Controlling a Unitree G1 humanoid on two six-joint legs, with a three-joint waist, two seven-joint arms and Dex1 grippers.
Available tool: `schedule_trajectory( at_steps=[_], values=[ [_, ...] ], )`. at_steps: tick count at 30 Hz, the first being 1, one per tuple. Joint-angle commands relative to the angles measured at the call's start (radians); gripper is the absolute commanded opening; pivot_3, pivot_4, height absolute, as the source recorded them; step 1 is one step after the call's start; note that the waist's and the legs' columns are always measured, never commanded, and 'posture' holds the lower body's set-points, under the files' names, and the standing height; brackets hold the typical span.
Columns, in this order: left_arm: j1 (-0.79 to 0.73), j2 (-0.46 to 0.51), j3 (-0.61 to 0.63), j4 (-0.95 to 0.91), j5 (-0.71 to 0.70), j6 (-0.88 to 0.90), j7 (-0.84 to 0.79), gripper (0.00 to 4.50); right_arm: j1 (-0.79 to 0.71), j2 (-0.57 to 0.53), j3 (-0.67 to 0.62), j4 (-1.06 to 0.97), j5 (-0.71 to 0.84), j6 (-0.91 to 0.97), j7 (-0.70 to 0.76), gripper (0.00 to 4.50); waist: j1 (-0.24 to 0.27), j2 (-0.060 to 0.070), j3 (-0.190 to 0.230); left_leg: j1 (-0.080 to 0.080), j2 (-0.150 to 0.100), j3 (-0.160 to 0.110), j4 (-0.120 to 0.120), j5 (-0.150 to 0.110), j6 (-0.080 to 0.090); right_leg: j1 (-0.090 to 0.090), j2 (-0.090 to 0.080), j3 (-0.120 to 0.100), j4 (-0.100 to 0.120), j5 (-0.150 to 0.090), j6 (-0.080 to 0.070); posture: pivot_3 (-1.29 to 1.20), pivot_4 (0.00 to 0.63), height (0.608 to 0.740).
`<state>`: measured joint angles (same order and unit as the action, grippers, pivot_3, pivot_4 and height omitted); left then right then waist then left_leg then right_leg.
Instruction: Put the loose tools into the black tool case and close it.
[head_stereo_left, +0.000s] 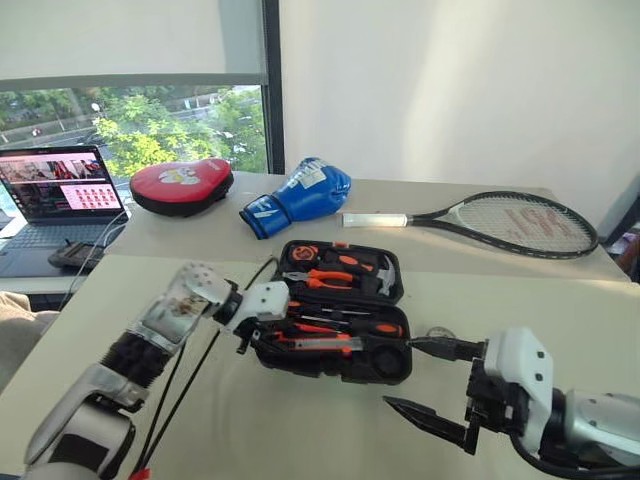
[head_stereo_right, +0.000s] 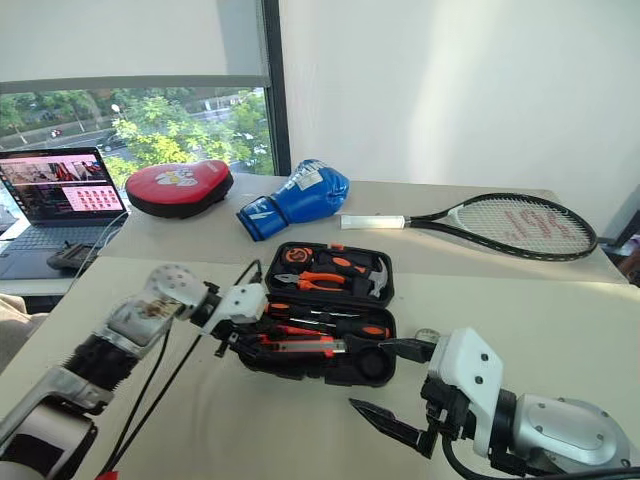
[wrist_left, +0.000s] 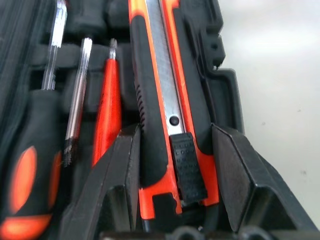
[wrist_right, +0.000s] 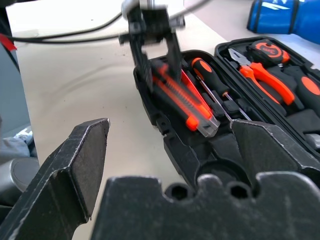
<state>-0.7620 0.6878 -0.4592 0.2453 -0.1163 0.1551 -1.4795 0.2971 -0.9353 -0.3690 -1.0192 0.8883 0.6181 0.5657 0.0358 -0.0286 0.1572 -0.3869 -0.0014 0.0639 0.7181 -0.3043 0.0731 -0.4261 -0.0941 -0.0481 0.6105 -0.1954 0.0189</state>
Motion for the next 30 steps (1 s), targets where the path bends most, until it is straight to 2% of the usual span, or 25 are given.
schedule_trajectory(
  at_steps=[1,8,10,11,13,15,17,20,23,27,30],
  values=[
    [-0.030,-0.016,-0.015,0.014,0.044,-0.008,-0.022,1.70,0.004,-0.013,-0.035,-0.028,0.025,-0.007,-0.002,4.50,0.001,0.000,0.000,0.000,0.000,0.000,0.000,0.000,0.000,0.000,0.000,0.000,0.000,0.000,0.000,0.00,0.150,0.740],
    [-0.032,0.001,-0.001,-0.020,0.053,0.020,-0.077,1.70,0.009,-0.023,-0.037,-0.028,0.034,-0.012,-0.015,4.50,0.001,0.000,0.000,0.001,0.000,0.000,0.001,0.000,0.000,0.000,0.000,0.001,0.001,0.000,0.000,0.00,0.150,0.740],
    [-0.043,0.006,0.002,-0.010,0.036,0.017,-0.111,2.67,0.008,-0.020,-0.030,-0.028,0.028,-0.012,-0.016,4.50,0.000,0.000,0.000,0.001,0.000,0.000,0.001,0.000,0.000,0.000,0.000,0.001,0.001,0.000,0.000,0.00,0.150,0.740],
    [-0.045,0.006,0.010,-0.011,0.030,0.017,-0.118,2.83,0.008,-0.021,-0.027,-0.028,0.028,-0.014,-0.018,4.50,0.000,0.000,0.000,0.000,0.000,0.000,0.001,0.000,0.000,0.000,0.000,0.001,0.001,0.000,0.000,0.00,0.150,0.740],
    [-0.048,-0.011,0.057,-0.018,-0.003,0.051,-0.088,3.54,0.010,-0.023,-0.022,-0.028,0.029,-0.020,-0.021,4.50,0.000,0.000,0.000,0.000,0.000,0.000,0.001,0.000,0.000,0.000,0.001,0.001,0.001,0.000,0.001,0.00,0.150,0.740],
    [-0.054,-0.030,0.151,-0.043,-0.100,0.155,-0.058,4.23,0.015,-0.024,-0.021,-0.028,0.029,-0.024,-0.021,4.50,0.001,0.000,0.000,0.000,0.000,0.000,0.001,0.000,0.000,-0.001,0.001,0.001,0.001,0.000,0.001,0.00,0.150,0.740],
    [-0.046,-0.034,0.247,-0.087,-0.213,0.301,-0.030,4.23,0.024,-0.024,-0.025,-0.028,0.029,-0.030,-0.021,4.50,0.001,-0.001,0.000,-0.002,0.001,-0.001,0.003,0.000,0.000,-0.002,0.000,0.001,0.001,0.000,0.001,0.00,0.150,0.740],
    [0.016,-0.052,0.364,-0.171,-0.318,0.480,0.095,3.56,0.038,-0.021,-0.025,-0.028,0.027,-0.036,-0.024,4.50,-0.001,-0.001,0.000,-0.003,0.001,-0.001,0.003,0.000,0.000,-0.002,0.000,0.001,0.001,0.000,0.002,0.00,0.150,0.740],
    [0.152,-0.111,0.407,-0.282,-0.318,0.495,0.256,2.52,0.039,-0.016,-0.010,-0.028,0.024,-0.038,-0.039,4.50,-0.004,0.000,0.000,0.001,0.000,-0.002,0.003,0.000,0.000,0.001,-0.001,0.002,0.001,-0.001,0.004,0.00,0.150,0.740],
    [0.322,-0.198,0.382,-0.381,-0.216,0.377,0.449,1.11,0.033,-0.028,-0.017,-0.028,0.053,-0.037,-0.068,4.50,-0.002,-0.001,0.001,0.002,0.000,-0.002,0.003,0.000,0.000,0.002,-0.003,0.005,0.001,-0.001,0.004,0.00,0.150,0.740],
    [0.402,-0.199,0.327,-0.404,-0.133,0.318,0.518,0.04,0.041,-0.047,-0.027,-0.028,0.073,-0.037,-0.074,4.50,0.004,-0.001,0.001,0.001,0.000,-0.002,0.003,0.000,-0.001,0.002,-0.003,0.007,0.001,0.000,0.003,0.00,0.150,0.740]
  ],
)
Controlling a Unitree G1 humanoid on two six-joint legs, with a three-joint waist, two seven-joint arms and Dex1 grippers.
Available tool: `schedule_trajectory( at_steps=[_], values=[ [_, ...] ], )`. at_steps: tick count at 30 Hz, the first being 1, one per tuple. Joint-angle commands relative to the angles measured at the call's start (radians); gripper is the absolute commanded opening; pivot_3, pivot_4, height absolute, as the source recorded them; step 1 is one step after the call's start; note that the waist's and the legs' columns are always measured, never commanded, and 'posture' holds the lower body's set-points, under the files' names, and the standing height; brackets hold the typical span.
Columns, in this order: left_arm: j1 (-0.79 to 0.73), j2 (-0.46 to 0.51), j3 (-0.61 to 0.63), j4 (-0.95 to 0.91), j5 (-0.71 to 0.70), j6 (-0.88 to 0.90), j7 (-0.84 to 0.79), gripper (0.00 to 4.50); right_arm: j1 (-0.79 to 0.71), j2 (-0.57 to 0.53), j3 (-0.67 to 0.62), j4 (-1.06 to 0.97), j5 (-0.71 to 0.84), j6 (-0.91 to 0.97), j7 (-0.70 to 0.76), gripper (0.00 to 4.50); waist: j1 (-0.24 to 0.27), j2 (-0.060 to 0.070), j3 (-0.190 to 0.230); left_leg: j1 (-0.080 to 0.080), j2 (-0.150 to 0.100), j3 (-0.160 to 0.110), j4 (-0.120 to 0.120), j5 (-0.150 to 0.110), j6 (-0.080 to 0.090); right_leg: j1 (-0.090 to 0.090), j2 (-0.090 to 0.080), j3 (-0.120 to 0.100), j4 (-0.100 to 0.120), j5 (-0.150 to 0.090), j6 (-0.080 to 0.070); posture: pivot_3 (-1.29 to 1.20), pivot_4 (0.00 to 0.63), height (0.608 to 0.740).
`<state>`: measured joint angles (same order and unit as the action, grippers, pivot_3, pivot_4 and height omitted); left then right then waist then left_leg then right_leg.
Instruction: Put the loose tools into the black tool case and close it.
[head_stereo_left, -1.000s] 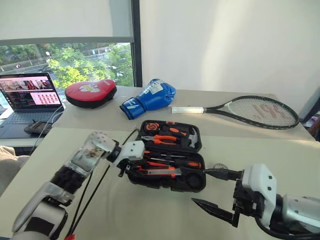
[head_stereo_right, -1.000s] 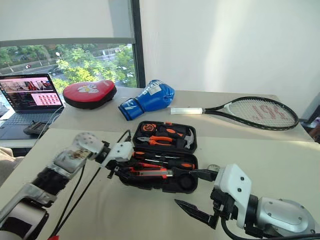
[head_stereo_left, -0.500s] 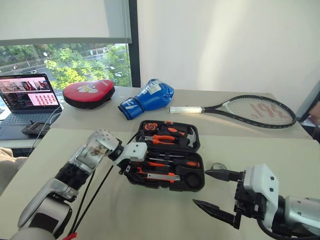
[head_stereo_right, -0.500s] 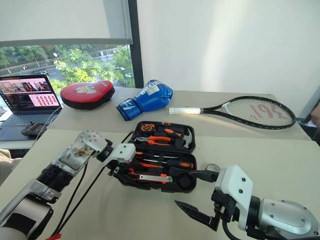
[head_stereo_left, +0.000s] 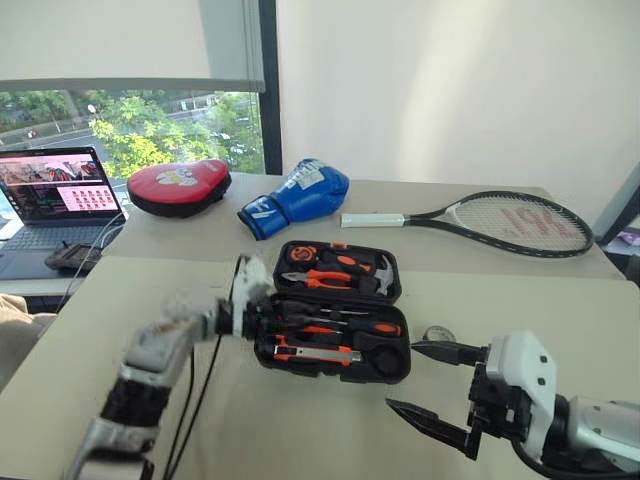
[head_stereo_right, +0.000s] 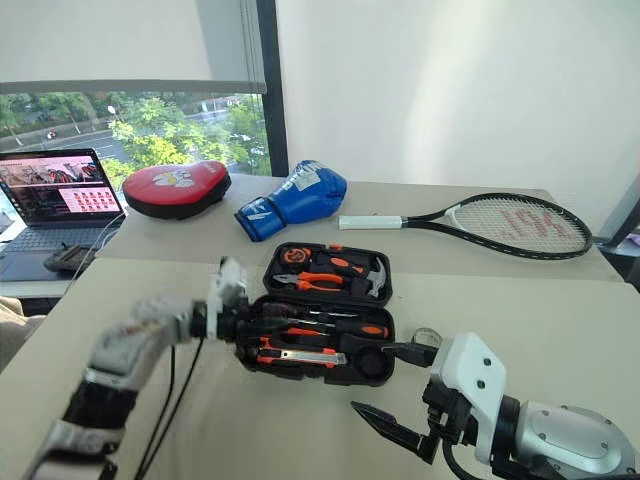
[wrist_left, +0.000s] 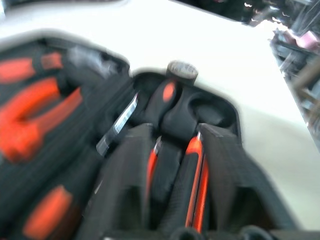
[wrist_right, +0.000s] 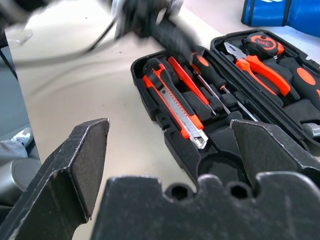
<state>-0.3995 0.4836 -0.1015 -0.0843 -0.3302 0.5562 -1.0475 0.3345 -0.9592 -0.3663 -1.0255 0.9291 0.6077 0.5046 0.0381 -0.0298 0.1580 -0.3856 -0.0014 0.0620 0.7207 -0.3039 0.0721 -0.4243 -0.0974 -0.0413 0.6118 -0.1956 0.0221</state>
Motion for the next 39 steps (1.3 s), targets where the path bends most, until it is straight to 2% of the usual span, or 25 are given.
schedule_trajectory(
  at_steps=[1,6,9,12,15,19,22,24,27,30,32,35,39],
  values=[
    [0.059,0.012,-0.053,-0.071,0.111,-0.093,0.105,0.02,0.005,-0.030,-0.032,-0.022,0.038,-0.026,-0.017,4.50,0.003,0.000,0.000,0.000,0.000,0.000,0.000,0.000,0.000,0.000,0.000,0.000,0.000,0.000,-0.001,0.00,0.150,0.740],
    [0.096,0.061,-0.205,-0.054,0.246,-0.097,0.128,0.02,-0.002,-0.072,-0.049,-0.022,0.072,0.021,-0.067,4.50,0.003,0.003,-0.002,0.003,0.000,0.000,-0.001,0.000,0.000,0.002,-0.002,0.001,0.000,0.001,-0.003,0.00,0.150,0.740],
    [0.093,0.069,-0.268,-0.038,0.283,-0.072,0.127,0.02,-0.010,-0.091,-0.063,-0.003,0.080,0.111,-0.149,4.50,0.004,0.008,-0.012,0.005,0.000,0.000,-0.002,-0.001,0.001,0.003,-0.003,0.001,-0.001,0.000,-0.004,0.00,0.150,0.740],
    [0.078,0.054,-0.283,-0.007,0.293,-0.103,0.124,0.02,-0.039,-0.093,-0.079,0.036,0.097,0.166,-0.215,4.50,0.004,0.010,-0.022,0.006,0.000,0.001,-0.005,-0.001,0.001,0.004,-0.003,0.001,-0.001,0.000,-0.004,0.00,0.150,0.740],
    [0.061,0.061,-0.269,0.027,0.288,-0.142,0.104,0.02,-0.044,-0.092,-0.101,0.044,0.122,0.192,-0.217,4.50,0.006,0.011,-0.024,0.008,0.000,0.001,-0.005,-0.001,0.002,0.005,-0.003,0.001,-0.001,-0.003,-0.009,0.00,0.150,0.740],
    [0.074,0.065,-0.253,0.058,0.306,-0.337,0.105,0.02,-0.064,-0.120,-0.073,0.078,0.081,0.255,-0.237,4.50,0.003,0.012,-0.024,0.008,0.000,0.001,-0.006,-0.001,0.002,0.004,-0.003,0.001,-0.001,-0.003,-0.008,0.00,0.150,0.740],
    [0.098,0.024,-0.186,0.042,0.213,-0.339,0.102,0.02,-0.091,-0.118,-0.053,0.135,0.076,0.283,-0.229,4.50,0.001,0.011,-0.024,0.008,0.000,0.002,-0.006,-0.001,0.002,0.003,-0.003,0.001,-0.002,-0.003,-0.008,0.00,0.150,0.740],
    [0.093,-0.030,-0.071,-0.024,0.029,-0.207,0.108,0.02,-0.135,-0.107,-0.027,0.173,0.051,0.292,-0.248,4.50,0.000,0.011,-0.024,0.006,0.000,0.002,-0.006,-0.001,0.002,0.002,-0.008,0.001,-0.002,-0.002,-0.008,0.00,0.150,0.740],
    [0.008,0.033,0.067,-0.097,-0.224,0.049,0.023,0.02,-0.212,-0.121,0.028,0.237,0.006,0.304,-0.224,4.50,-0.004,0.007,-0.019,0.001,0.000,0.002,-0.005,-0.002,0.003,-0.002,-0.008,0.000,-0.001,0.000,-0.002,0.00,0.150,0.740],
    [-0.022,0.096,0.102,-0.158,-0.331,0.168,-0.011,0.66,-0.241,-0.125,0.058,0.313,-0.034,0.293,-0.150,4.50,-0.009,0.005,-0.017,-0.003,0.000,0.001,-0.004,0.001,-0.001,-0.006,0.002,-0.002,0.000,0.000,-0.002,0.00,0.150,0.740],
    [-0.027,0.121,0.097,-0.211,-0.374,0.217,-0.018,1.42,-0.246,-0.129,0.070,0.376,-0.081,0.267,-0.095,4.50,-0.008,0.006,-0.017,-0.002,0.000,0.001,-0.005,0.001,-0.001,-0.005,0.003,-0.003,-0.001,0.000,-0.002,0.00,0.150,0.740],
    [-0.023,0.232,0.111,-0.281,-0.421,0.258,-0.106,2.46,-0.377,-0.117,0.218,0.517,-0.174,0.234,-0.009,4.50,-0.021,0.005,-0.015,0.002,-0.001,0.003,-0.005,-0.001,0.002,0.000,0.002,-0.001,-0.001,-0.002,0.001,0.00,0.150,0.740],
    [-0.019,0.267,0.104,-0.355,-0.451,0.288,-0.084,3.87,-0.470,-0.096,0.346,0.633,-0.303,0.175,0.073,4.50,-0.026,0.006,-0.013,0.002,-0.001,0.004,-0.005,-0.001,0.002,-0.002,0.003,0.000,-0.002,-0.001,0.000,0.00,0.150,0.740]
  ],
)
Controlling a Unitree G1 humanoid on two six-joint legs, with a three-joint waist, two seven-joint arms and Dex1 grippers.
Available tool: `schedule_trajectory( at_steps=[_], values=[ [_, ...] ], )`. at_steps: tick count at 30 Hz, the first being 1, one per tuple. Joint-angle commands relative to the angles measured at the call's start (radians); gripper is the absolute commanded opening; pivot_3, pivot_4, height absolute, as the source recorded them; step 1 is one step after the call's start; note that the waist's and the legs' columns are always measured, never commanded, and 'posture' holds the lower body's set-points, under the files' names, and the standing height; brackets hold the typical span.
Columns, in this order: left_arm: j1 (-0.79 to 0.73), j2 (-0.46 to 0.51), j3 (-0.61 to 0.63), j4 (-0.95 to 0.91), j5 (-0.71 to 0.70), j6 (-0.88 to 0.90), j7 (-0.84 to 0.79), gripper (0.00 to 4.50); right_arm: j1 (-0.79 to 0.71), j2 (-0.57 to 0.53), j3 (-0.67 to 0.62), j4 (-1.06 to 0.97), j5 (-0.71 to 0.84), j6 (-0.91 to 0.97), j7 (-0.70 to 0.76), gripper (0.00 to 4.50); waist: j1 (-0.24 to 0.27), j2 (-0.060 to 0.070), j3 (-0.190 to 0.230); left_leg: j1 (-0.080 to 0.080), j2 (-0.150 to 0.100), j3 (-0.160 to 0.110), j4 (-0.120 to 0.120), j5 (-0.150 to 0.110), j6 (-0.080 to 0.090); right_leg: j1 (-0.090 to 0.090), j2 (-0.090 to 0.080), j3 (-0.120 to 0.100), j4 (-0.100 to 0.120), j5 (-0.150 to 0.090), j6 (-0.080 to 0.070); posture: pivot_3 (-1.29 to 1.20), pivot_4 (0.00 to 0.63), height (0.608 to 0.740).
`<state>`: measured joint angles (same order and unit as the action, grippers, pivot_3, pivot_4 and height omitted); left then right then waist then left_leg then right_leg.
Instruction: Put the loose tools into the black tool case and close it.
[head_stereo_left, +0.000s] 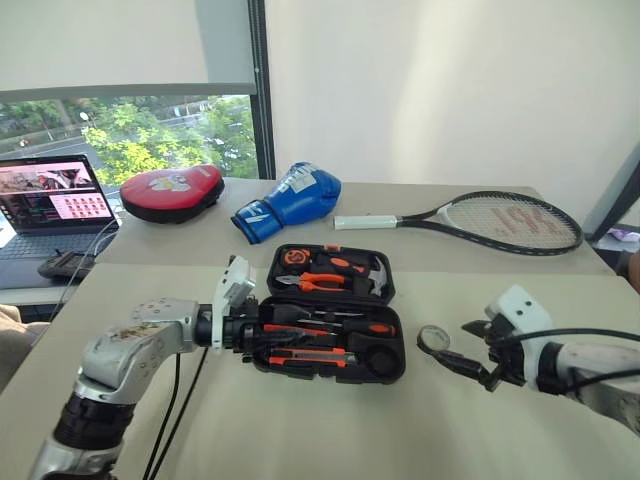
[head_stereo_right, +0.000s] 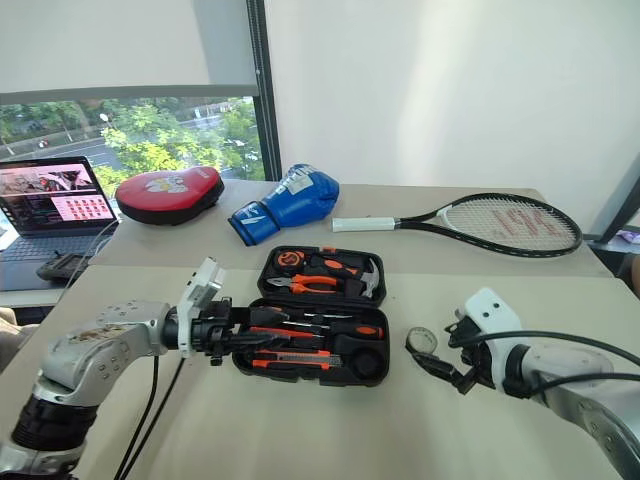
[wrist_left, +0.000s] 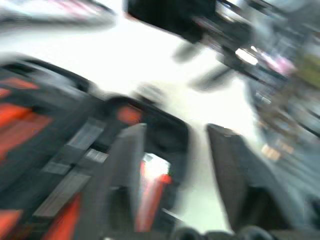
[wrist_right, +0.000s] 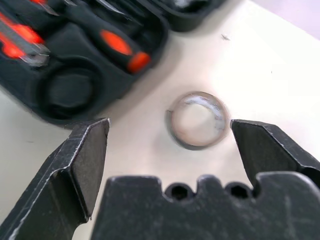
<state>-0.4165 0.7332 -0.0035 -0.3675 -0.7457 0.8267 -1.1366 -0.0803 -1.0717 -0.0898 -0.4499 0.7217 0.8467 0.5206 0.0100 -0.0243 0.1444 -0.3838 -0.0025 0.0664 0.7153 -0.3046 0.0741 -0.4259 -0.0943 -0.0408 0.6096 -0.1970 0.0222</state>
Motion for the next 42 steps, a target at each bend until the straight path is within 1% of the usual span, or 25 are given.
schedule_trajectory(
  at_steps=[1,5,7,8,9,10,11,12,14,15,16,18,19,21,23,25,28,32,34,37,42],
  values=[
    [0.004,0.021,0.010,-0.083,-0.036,0.017,0.013,3.87,-0.087,0.032,0.106,0.088,-0.129,-0.073,0.069,4.50,0.003,0.001,0.000,0.000,0.000,0.000,0.000,0.000,0.000,0.000,0.000,0.000,0.000,0.000,0.000,0.00,0.150,0.740],
    [0.021,0.020,0.014,-0.121,-0.037,0.022,0.055,3.87,-0.145,0.060,0.178,0.170,-0.215,-0.115,0.143,4.50,0.005,0.002,0.001,0.000,0.000,0.000,-0.001,0.001,-0.002,-0.001,0.001,0.000,0.001,0.000,0.000,0.00,0.150,0.740],
    [0.033,0.023,0.021,-0.133,-0.038,0.018,0.071,3.95,-0.176,0.079,0.209,0.218,-0.262,-0.130,0.160,3.98,0.002,0.002,0.001,0.000,0.000,0.000,0.000,0.001,-0.002,-0.001,0.001,0.000,0.001,0.000,0.000,0.00,0.150,0.740],
    [0.039,0.023,0.025,-0.139,-0.038,0.015,0.079,3.95,-0.182,0.083,0.217,0.231,-0.274,-0.135,0.178,3.80,0.002,0.002,0.001,-0.001,0.000,0.000,0.000,0.001,-0.002,-0.001,0.001,0.000,0.001,0.000,0.000,0.00,0.150,0.740],
    [0.048,0.021,0.030,-0.137,-0.035,0.008,0.089,3.95,-0.187,0.087,0.229,0.238,-0.288,-0.140,0.197,3.39,0.002,0.002,0.001,-0.001,0.000,0.000,0.000,0.001,-0.002,-0.001,0.000,0.000,0.001,0.000,0.000,0.00,0.150,0.740],
    [0.055,0.019,0.034,-0.137,-0.032,0.002,0.097,3.95,-0.188,0.089,0.235,0.242,-0.298,-0.144,0.213,3.12,0.003,0.002,0.001,-0.001,0.000,0.000,0.000,0.001,-0.003,-0.001,0.000,0.000,0.001,0.000,0.000,0.00,0.150,0.740],
    [0.062,0.017,0.037,-0.136,-0.029,-0.004,0.104,3.95,-0.191,0.096,0.238,0.250,-0.313,-0.150,0.216,2.67,0.003,0.002,0.001,0.000,0.000,0.000,0.000,0.001,-0.003,-0.001,0.000,0.000,0.001,0.000,0.000,0.00,0.150,0.740],
    [0.068,0.018,0.038,-0.137,-0.026,-0.009,0.109,3.95,-0.192,0.098,0.236,0.246,-0.321,-0.153,0.225,2.36,0.003,0.002,0.001,0.000,0.000,0.000,0.000,0.001,-0.003,-0.001,0.000,0.000,0.001,0.000,0.000,0.00,0.150,0.740],
    [0.083,0.020,0.038,-0.145,-0.022,-0.017,0.120,3.95,-0.190,0.107,0.213,0.220,-0.315,-0.148,0.241,1.67,0.003,0.002,0.001,-0.001,0.000,0.000,-0.001,0.002,-0.003,-0.001,0.000,0.000,0.001,0.000,0.000,0.00,0.150,0.740],
    [0.092,0.019,0.038,-0.147,-0.019,-0.020,0.128,3.95,-0.186,0.105,0.200,0.201,-0.308,-0.142,0.254,1.25,0.003,0.002,0.001,-0.001,0.000,0.000,-0.001,0.002,-0.003,-0.001,0.000,0.000,0.001,0.000,0.000,0.00,0.150,0.740],
    [0.100,0.019,0.038,-0.149,-0.015,-0.025,0.133,3.95,-0.181,0.100,0.189,0.185,-0.304,-0.139,0.264,1.09,0.003,0.002,0.002,-0.001,0.000,0.000,-0.001,0.002,-0.003,-0.001,0.000,0.000,0.001,0.000,0.000,0.00,0.150,0.740],
    [0.113,0.015,0.035,-0.142,-0.005,-0.041,0.143,3.95,-0.172,0.079,0.162,0.132,-0.291,-0.124,0.284,0.30,0.003,0.003,0.002,0.000,0.000,0.000,-0.001,0.002,-0.003,-0.001,0.000,0.000,0.001,0.000,0.000,0.00,0.150,0.740],
    [0.116,0.012,0.034,-0.130,0.003,-0.048,0.151,3.95,-0.177,0.070,0.141,0.085,-0.256,-0.091,0.300,0.05,0.003,0.003,0.002,0.000,0.000,0.000,-0.001,0.002,-0.003,-0.001,0.000,0.000,0.001,0.000,0.000,0.00,0.150,0.740],
    [0.124,0.011,0.031,-0.102,0.026,-0.068,0.157,3.95,-0.200,0.051,0.110,-0.013,-0.182,-0.013,0.331,0.05,0.004,0.004,0.003,-0.001,0.000,-0.001,0.000,0.002,-0.003,-0.001,-0.001,0.000,0.001,0.000,0.000,0.00,0.150,0.740],
    [0.130,0.015,0.030,-0.083,0.034,-0.080,0.146,3.95,-0.248,0.031,0.120,-0.108,-0.116,0.073,0.357,0.05,0.003,0.005,0.003,0.000,0.000,-0.001,-0.001,0.001,-0.003,-0.001,-0.001,0.000,0.001,0.000,0.000,0.00,0.150,0.740],
    [0.137,0.018,0.027,-0.067,0.040,-0.094,0.134,3.95,-0.303,0.039,0.165,-0.160,-0.097,0.129,0.351,0.05,0.000,0.005,0.003,0.000,0.001,-0.002,-0.001,0.001,-0.003,-0.001,-0.001,0.000,0.001,0.000,-0.001,0.00,0.150,0.740],
    [0.149,0.020,0.025,-0.062,0.046,-0.110,0.121,3.95,-0.366,0.078,0.228,-0.164,-0.111,0.187,0.315,0.05,0.002,0.004,0.003,0.000,0.001,-0.002,-0.002,0.001,-0.003,-0.002,-0.001,0.000,0.001,0.001,-0.002,0.00,0.150,0.740],
    [0.166,0.030,0.040,-0.070,0.035,-0.113,0.116,3.95,-0.388,0.085,0.300,-0.163,-0.136,0.219,0.312,0.05,0.009,0.005,0.004,-0.003,0.000,-0.003,-0.001,0.002,-0.004,-0.004,-0.004,0.000,0.001,0.001,-0.003,0.00,0.150,0.740],
    [0.180,0.035,0.049,-0.083,0.027,-0.109,0.116,3.95,-0.395,0.094,0.353,-0.140,-0.174,0.213,0.305,0.05,0.007,0.005,0.004,-0.005,0.000,-0.003,-0.001,0.004,-0.008,-0.005,-0.004,-0.001,0.001,0.001,-0.002,0.00,0.150,0.740],
    [0.198,0.049,0.060,-0.109,0.022,-0.104,0.119,3.95,-0.404,0.095,0.417,-0.110,-0.219,0.202,0.315,0.05,0.003,0.005,0.004,-0.005,0.000,-0.002,-0.001,0.004,-0.008,-0.005,-0.004,-0.001,0.001,0.001,-0.002,0.00,0.150,0.740],
    [0.191,0.052,0.063,-0.121,0.016,-0.096,0.139,3.95,-0.408,0.099,0.477,-0.086,-0.263,0.189,0.338,0.05,0.008,0.005,0.004,-0.006,-0.001,-0.002,-0.001,0.004,-0.008,-0.007,-0.004,-0.002,0.001,0.001,-0.002,0.00,0.150,0.740]
  ],
)
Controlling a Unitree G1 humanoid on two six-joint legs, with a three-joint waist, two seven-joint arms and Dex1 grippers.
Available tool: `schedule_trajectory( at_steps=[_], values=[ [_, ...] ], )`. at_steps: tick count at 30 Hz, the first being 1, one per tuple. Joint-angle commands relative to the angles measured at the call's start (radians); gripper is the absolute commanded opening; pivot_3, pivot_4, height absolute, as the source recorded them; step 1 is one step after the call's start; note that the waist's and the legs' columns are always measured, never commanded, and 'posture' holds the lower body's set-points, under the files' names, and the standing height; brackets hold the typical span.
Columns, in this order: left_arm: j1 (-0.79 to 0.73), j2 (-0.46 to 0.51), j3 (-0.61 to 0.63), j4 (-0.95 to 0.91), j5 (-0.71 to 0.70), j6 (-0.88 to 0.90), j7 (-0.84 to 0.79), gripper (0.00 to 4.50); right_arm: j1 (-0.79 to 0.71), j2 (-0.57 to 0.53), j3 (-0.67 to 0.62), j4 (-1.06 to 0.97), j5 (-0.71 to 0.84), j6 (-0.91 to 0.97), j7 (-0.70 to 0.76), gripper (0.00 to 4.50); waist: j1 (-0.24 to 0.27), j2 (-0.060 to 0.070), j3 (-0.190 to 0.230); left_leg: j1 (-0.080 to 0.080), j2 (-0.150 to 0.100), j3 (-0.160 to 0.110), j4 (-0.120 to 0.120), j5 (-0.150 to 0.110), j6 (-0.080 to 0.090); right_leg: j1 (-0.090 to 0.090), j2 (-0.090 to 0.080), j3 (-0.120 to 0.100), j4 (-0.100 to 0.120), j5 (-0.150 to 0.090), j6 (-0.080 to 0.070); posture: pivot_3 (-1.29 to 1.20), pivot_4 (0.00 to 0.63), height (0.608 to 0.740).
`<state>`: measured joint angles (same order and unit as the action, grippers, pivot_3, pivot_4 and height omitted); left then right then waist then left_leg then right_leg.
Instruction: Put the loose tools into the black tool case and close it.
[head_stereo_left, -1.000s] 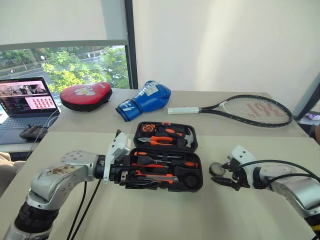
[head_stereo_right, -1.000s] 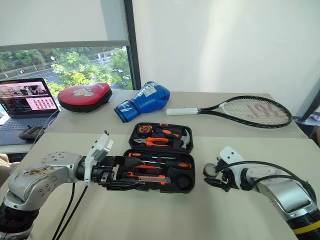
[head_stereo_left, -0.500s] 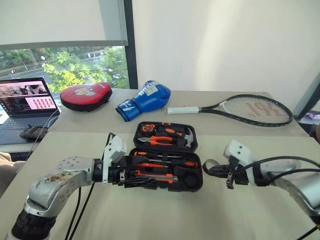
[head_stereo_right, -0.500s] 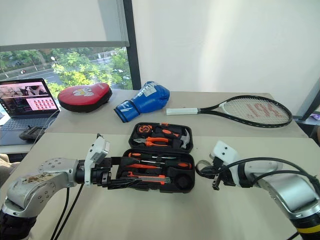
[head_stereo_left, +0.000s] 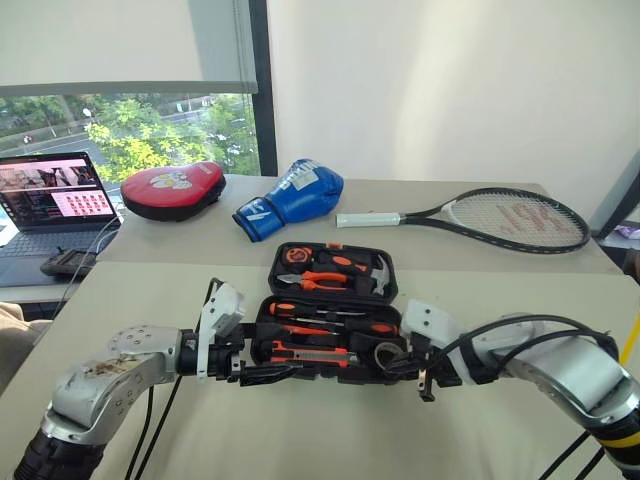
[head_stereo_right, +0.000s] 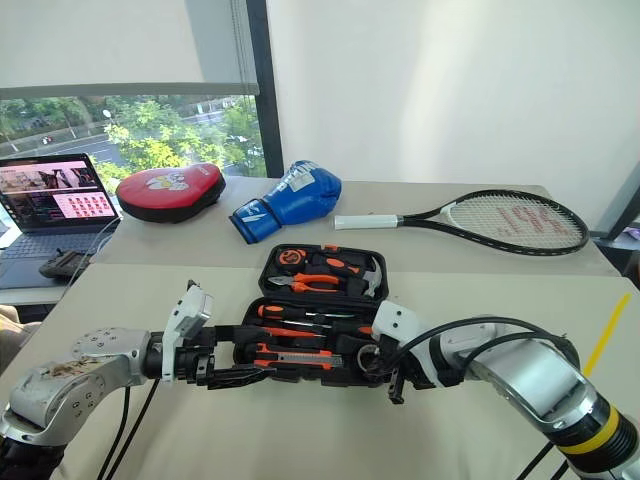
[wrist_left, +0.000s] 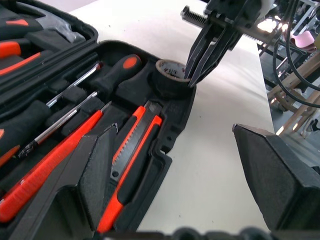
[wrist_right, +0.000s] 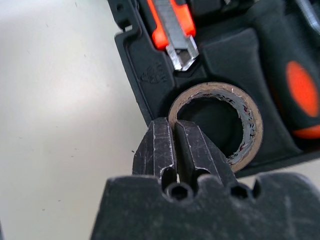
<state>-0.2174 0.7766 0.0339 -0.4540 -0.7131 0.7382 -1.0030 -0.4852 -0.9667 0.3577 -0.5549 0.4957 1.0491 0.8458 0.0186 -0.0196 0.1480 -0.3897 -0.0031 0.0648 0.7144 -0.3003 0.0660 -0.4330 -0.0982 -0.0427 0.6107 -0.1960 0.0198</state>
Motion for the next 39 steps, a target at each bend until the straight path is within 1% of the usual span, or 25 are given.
schedule_trajectory(
  at_steps=[1,2,3,4,5,6,8,9,10,12,13,15,16,17,18,19,20,22,24,26,29,33,38,39],
  values=[
    [-0.010,0.008,0.026,-0.035,-0.017,-0.006,0.008,3.95,-0.001,0.004,0.031,0.040,-0.049,-0.028,0.011,0.05,0.000,0.000,0.000,0.000,0.000,0.000,0.000,0.000,0.000,0.000,0.000,0.000,0.000,0.000,0.000,0.00,0.150,0.740],
    [-0.011,0.007,0.025,-0.036,-0.018,-0.004,0.012,3.95,0.003,0.012,0.022,0.055,-0.055,-0.040,0.007,0.77,0.000,0.000,0.000,0.000,0.000,0.000,0.000,0.000,0.000,0.000,0.000,0.000,0.000,0.000,0.000,0.00,0.150,0.740],
    [-0.012,0.006,0.024,-0.037,-0.019,-0.002,0.015,3.95,0.006,0.017,0.014,0.064,-0.060,-0.049,0.006,0.90,-0.001,0.000,0.000,0.001,0.000,0.000,0.000,0.000,0.000,0.001,0.000,0.000,0.000,0.000,0.000,0.00,0.150,0.740],
    [-0.014,0.004,0.026,-0.035,-0.020,-0.001,0.021,3.95,0.010,0.018,-0.005,0.058,-0.061,-0.055,0.002,1.14,-0.001,0.000,0.000,0.001,0.000,0.000,0.000,0.000,0.000,0.001,0.001,0.000,0.000,0.000,0.000,0.00,0.150,0.740],
    [-0.016,0.000,0.030,-0.030,-0.022,0.002,0.028,3.95,0.013,0.021,-0.031,0.047,-0.057,-0.058,-0.004,1.55,0.000,0.000,0.000,0.001,0.000,0.000,0.000,0.000,0.000,0.001,0.001,0.000,0.000,0.000,0.000,0.00,0.150,0.740],
    [-0.025,-0.014,0.039,-0.017,-0.029,0.015,0.054,3.95,0.013,0.038,-0.105,0.021,0.005,-0.027,-0.001,1.85,0.000,0.000,0.000,0.001,0.000,0.000,0.000,0.000,0.000,0.001,0.001,0.000,0.000,0.000,0.000,0.00,0.150,0.740],
    [-0.048,-0.043,0.054,0.011,-0.049,0.053,0.112,3.95,0.014,0.055,-0.229,-0.019,0.102,0.019,0.010,1.85,0.001,0.000,0.000,0.000,0.000,0.000,0.000,0.000,0.000,0.001,0.001,0.000,0.000,0.000,0.000,0.00,0.150,0.740],
    [-0.063,-0.062,0.065,0.031,-0.053,0.074,0.152,3.95,0.008,0.071,-0.271,-0.024,0.125,0.033,-0.002,1.85,0.000,0.000,0.000,0.000,0.000,0.000,0.000,0.000,0.000,0.000,0.001,0.000,0.000,0.000,0.000,0.00,0.150,0.740],
    [-0.094,-0.099,0.081,0.057,-0.063,0.112,0.225,3.95,-0.003,0.104,-0.328,-0.003,0.151,0.059,-0.033,1.85,0.001,0.000,0.000,0.000,0.000,0.000,0.000,0.000,0.001,0.000,0.001,0.000,0.001,0.000,0.000,0.00,0.150,0.740],
    [-0.159,-0.168,0.122,0.119,-0.066,0.174,0.370,3.95,-0.060,0.209,-0.434,0.092,0.174,0.130,-0.149,1.85,0.000,-0.002,0.001,0.001,0.000,-0.001,0.000,-0.002,0.004,0.002,0.001,0.000,0.001,0.001,0.001,0.00,0.150,0.740],
    [-0.188,-0.200,0.143,0.146,-0.058,0.193,0.434,3.95,-0.070,0.214,-0.443,0.116,0.163,0.124,-0.160,2.33,-0.001,-0.002,0.001,0.002,0.001,-0.001,0.001,-0.003,0.005,0.003,0.002,-0.001,0.001,0.002,0.001,0.00,0.150,0.740],
    [-0.231,-0.242,0.152,0.187,-0.015,0.200,0.519,3.95,-0.090,0.226,-0.434,0.171,0.116,0.097,-0.193,2.87,0.000,-0.002,0.001,0.002,0.000,-0.002,0.001,-0.002,0.005,0.004,0.003,0.000,0.001,0.004,0.000,0.00,0.150,0.740],
    [-0.246,-0.242,0.147,0.214,0.018,0.188,0.540,3.95,-0.103,0.232,-0.410,0.193,0.093,0.086,-0.208,3.29,-0.001,-0.002,0.001,0.003,0.000,-0.002,0.001,-0.002,0.004,0.005,0.003,-0.001,0.000,0.004,0.000,0.00,0.150,0.740],
    [-0.263,-0.258,0.153,0.239,0.028,0.188,0.570,3.95,-0.112,0.229,-0.388,0.218,0.069,0.068,-0.215,3.53,-0.004,-0.002,0.001,0.004,0.000,-0.002,0.000,-0.002,0.004,0.005,0.003,0.000,0.000,0.004,0.000,0.00,0.150,0.740],
    [-0.280,-0.272,0.163,0.261,0.027,0.192,0.593,3.95,-0.117,0.225,-0.369,0.228,0.058,0.053,-0.208,3.96,-0.006,-0.002,0.001,0.004,0.000,-0.001,0.000,-0.001,0.003,0.005,0.004,0.000,0.001,0.004,0.000,0.00,0.150,0.740],
    [-0.297,-0.279,0.163,0.281,0.033,0.188,0.602,3.95,-0.123,0.226,-0.364,0.224,0.068,0.046,-0.188,4.25,-0.006,-0.002,0.001,0.004,0.000,-0.001,-0.001,0.001,-0.001,0.004,0.004,0.000,0.001,0.004,0.000,0.00,0.150,0.740],
    [-0.312,-0.272,0.163,0.306,0.041,0.178,0.591,3.95,-0.140,0.243,-0.357,0.219,0.078,0.044,-0.183,4.45,-0.006,-0.002,0.001,0.004,0.000,-0.001,-0.001,0.002,-0.003,0.004,0.004,0.000,0.001,0.004,0.000,0.00,0.150,0.740],
    [-0.349,-0.279,0.151,0.367,0.083,0.153,0.612,3.95,-0.168,0.280,-0.346,0.255,0.052,0.027,-0.220,4.45,-0.010,-0.002,0.001,0.001,0.000,-0.001,-0.001,0.003,-0.005,0.001,0.005,0.000,0.001,0.004,0.000,0.00,0.150,0.740],
    [-0.389,-0.285,0.140,0.444,0.124,0.139,0.631,3.95,-0.209,0.351,-0.337,0.357,-0.013,0.014,-0.318,4.45,-0.011,-0.002,0.001,-0.001,0.000,0.001,-0.001,0.004,-0.006,-0.003,0.006,0.002,0.003,0.004,0.000,0.00,0.150,0.740],
    [-0.419,-0.287,0.125,0.500,0.148,0.143,0.628,3.95,-0.239,0.404,-0.337,0.439,-0.056,0.004,-0.385,4.45,-0.011,-0.002,0.001,0.000,0.000,0.002,-0.001,0.004,-0.006,-0.002,0.006,0.002,0.003,0.004,0.000,0.00,0.150,0.740],
    [-0.485,-0.307,0.074,0.596,0.205,0.162,0.640,3.95,-0.268,0.472,-0.373,0.587,-0.095,-0.003,-0.455,4.45,-0.006,-0.002,0.001,0.000,-0.001,0.002,-0.001,0.004,-0.006,-0.003,0.005,0.002,0.003,0.005,0.000,0.00,0.150,0.740],
    [-0.592,-0.343,0.064,0.805,0.275,0.111,0.658,3.95,-0.320,0.518,-0.372,0.766,-0.134,-0.059,-0.464,4.45,-0.006,-0.002,0.001,-0.005,-0.001,0.002,-0.001,0.005,-0.005,-0.005,0.005,0.000,0.005,0.005,0.001,0.00,0.150,0.740],
    [-0.719,-0.358,-0.016,1.039,0.367,0.047,0.561,3.95,-0.421,0.569,-0.375,1.038,-0.174,-0.152,-0.455,4.45,-0.027,-0.002,0.001,-0.007,-0.003,0.003,-0.001,0.006,-0.005,-0.007,0.006,0.001,0.003,0.006,0.003,0.00,0.150,0.740],
    [-0.735,-0.360,-0.026,1.073,0.378,0.043,0.543,3.95,-0.436,0.573,-0.382,1.077,-0.175,-0.162,-0.448,4.21,-0.030,-0.002,0.001,-0.007,-0.002,0.003,-0.002,0.006,-0.005,-0.007,0.006,0.001,0.003,0.006,0.003,0.00,0.150,0.740]
  ],
)
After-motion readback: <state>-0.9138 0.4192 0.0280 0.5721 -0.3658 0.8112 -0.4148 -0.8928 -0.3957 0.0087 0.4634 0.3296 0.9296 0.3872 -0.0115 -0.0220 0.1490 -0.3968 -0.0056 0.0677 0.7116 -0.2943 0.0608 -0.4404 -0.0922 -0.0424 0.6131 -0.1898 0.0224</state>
